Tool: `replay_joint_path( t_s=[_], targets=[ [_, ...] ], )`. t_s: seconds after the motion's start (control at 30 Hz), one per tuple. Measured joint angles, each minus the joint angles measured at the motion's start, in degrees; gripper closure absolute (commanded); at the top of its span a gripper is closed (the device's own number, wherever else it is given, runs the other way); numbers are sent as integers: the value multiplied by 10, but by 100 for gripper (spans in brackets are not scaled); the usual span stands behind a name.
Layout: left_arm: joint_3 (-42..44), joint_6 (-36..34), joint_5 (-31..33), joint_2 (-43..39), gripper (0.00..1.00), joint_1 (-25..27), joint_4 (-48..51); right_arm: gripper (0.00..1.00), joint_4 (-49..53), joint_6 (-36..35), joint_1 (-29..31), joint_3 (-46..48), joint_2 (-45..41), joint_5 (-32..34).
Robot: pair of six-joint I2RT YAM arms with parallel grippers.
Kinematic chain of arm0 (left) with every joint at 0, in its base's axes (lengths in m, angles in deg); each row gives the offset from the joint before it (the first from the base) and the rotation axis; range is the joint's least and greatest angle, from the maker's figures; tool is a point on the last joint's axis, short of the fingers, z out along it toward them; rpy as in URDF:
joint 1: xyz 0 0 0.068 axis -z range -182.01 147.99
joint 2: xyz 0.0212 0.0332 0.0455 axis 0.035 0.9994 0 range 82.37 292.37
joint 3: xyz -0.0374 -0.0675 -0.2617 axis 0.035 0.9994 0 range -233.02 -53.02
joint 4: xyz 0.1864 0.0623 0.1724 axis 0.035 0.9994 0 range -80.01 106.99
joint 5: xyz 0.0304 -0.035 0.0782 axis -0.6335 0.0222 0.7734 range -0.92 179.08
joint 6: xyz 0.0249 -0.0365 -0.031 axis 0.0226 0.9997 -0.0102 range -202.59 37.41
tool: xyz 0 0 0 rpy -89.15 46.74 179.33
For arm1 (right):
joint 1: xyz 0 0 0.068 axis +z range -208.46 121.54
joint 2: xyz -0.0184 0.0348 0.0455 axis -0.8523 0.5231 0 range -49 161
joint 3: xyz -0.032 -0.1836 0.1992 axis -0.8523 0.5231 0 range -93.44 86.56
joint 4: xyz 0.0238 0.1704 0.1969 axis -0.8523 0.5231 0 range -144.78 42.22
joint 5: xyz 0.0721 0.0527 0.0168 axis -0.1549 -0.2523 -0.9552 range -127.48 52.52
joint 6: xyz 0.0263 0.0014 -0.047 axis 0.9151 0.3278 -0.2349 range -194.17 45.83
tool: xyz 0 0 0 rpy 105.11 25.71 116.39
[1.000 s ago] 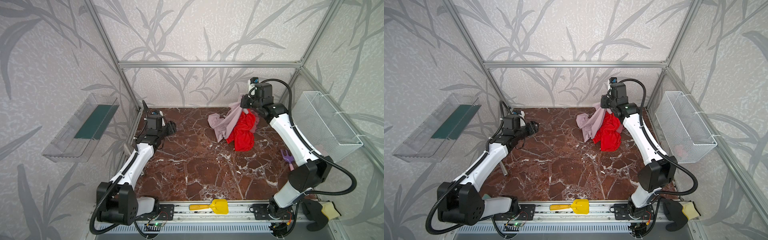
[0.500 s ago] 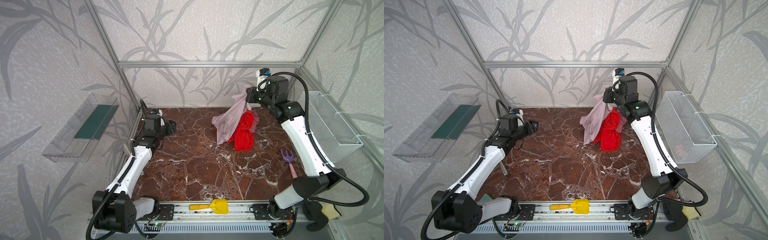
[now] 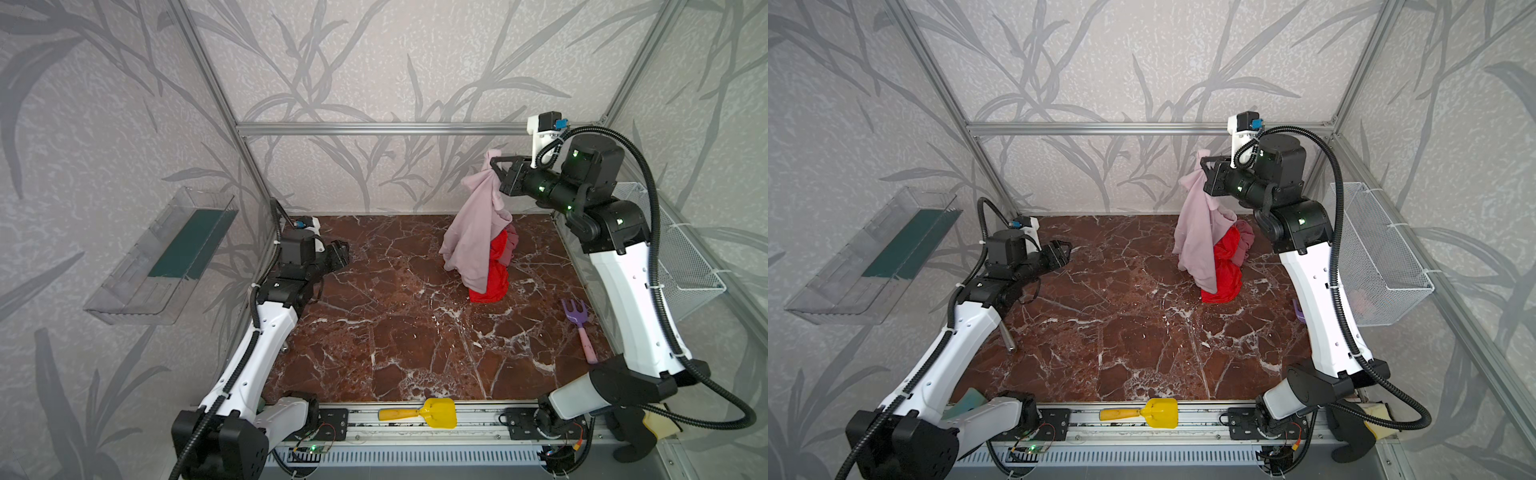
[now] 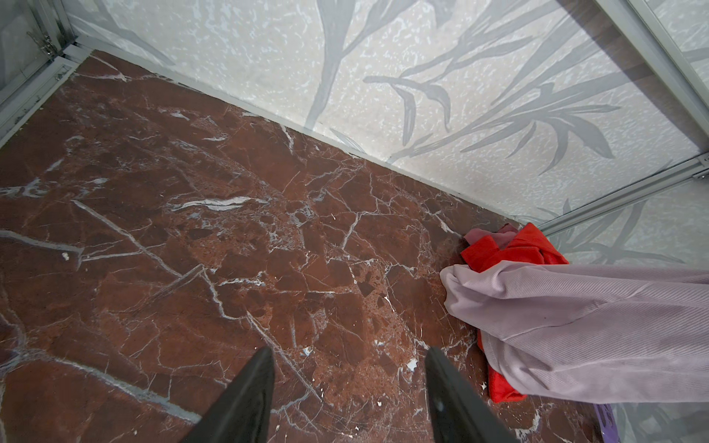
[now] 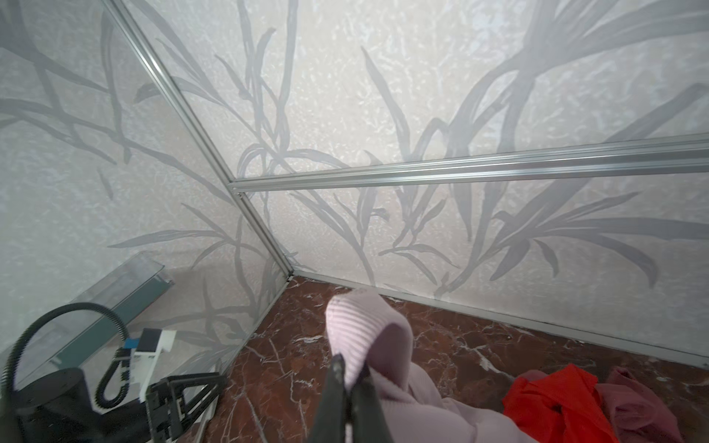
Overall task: Pick out a specific cloth from the pile
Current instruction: 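Lift the lilac cloth high with the right gripper, pulling it from the pile, then carry the lilac cloth toward the left gripper and lower it onto the table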
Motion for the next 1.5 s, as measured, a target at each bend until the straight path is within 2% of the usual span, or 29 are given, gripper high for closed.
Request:
replay_joint_path(
  t_s=[0.2,0.47,1.0,1.27,1.5],
  targets=[
    [-32,-3,8,-25,39,0,39,100,24,-7,55,-87,9,-18],
    [-73,-18,35,-62,39,0,101,100,47,-20,113,-148,41,-24],
    [-93,-36,82,-117,39,0,180,100,75,-26,205,-296,205,-47],
    [-93,-41,95,-137,39,0,200,100,30,2,222,-330,273,-67],
    [-93,-50,114,-151,39,0,210,100,-33,44,231,-366,389,-88]
  ],
)
